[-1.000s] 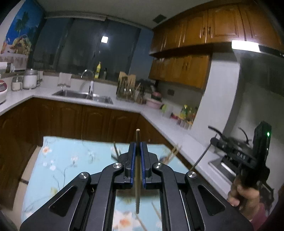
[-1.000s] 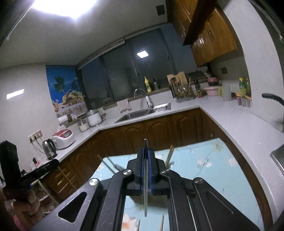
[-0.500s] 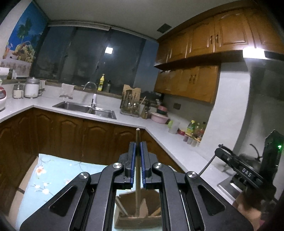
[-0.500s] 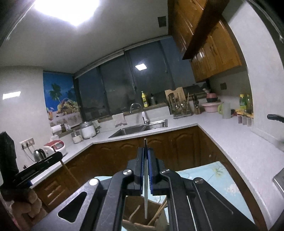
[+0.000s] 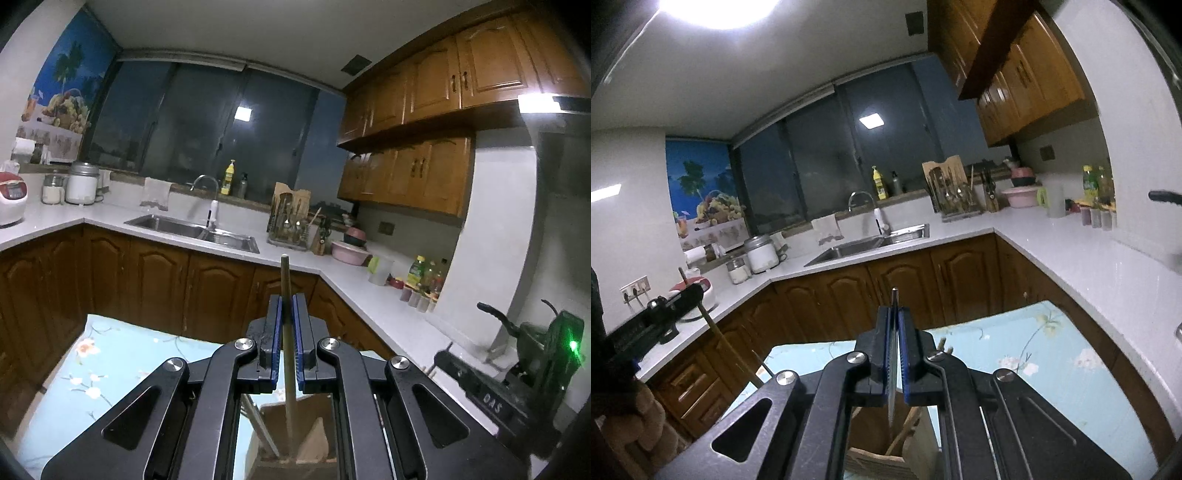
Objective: Organize utensils
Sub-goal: 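Lower both chopsticks into the holder and open both tools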
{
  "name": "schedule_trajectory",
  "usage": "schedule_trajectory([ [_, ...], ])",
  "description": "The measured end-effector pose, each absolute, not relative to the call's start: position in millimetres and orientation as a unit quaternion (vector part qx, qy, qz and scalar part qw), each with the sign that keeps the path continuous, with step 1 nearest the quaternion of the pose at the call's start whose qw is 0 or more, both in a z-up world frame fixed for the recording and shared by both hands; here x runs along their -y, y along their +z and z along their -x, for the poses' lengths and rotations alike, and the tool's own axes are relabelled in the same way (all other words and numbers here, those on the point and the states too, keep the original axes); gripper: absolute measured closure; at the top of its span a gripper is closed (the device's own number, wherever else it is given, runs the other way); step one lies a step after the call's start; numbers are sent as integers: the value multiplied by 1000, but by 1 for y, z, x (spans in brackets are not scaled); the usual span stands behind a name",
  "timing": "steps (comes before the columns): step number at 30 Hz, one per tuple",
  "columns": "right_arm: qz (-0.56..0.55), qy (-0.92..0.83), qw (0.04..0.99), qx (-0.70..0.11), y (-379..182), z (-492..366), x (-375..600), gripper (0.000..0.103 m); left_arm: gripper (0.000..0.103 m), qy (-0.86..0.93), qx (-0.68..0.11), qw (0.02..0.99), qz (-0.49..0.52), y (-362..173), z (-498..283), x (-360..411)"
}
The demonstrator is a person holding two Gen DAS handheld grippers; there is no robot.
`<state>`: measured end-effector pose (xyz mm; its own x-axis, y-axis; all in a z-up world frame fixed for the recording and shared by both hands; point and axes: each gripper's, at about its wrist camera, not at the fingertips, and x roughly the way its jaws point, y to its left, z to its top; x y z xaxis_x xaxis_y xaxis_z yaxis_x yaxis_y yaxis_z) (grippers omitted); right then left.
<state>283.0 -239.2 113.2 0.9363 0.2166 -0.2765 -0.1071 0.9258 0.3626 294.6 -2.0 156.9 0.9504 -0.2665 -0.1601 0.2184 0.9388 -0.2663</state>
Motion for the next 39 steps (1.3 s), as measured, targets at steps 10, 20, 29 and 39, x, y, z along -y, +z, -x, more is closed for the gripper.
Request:
schedule_trajectory([
  [10,-178,86,966,-167,110,-286,242,98,98,-121,-101,979,132,142,-305,5],
  [20,-174,92,961,-196,91,-292,238,98,98,-141,-158,971,114,102,-300,12],
  [29,-182,94,952,-227,76,-300,243,98,97,-150,-194,963,112,84,-297,13],
  [39,-201,104,946,-230,74,-300,249,96,97,-150,-209,960,108,89,-299,15],
])
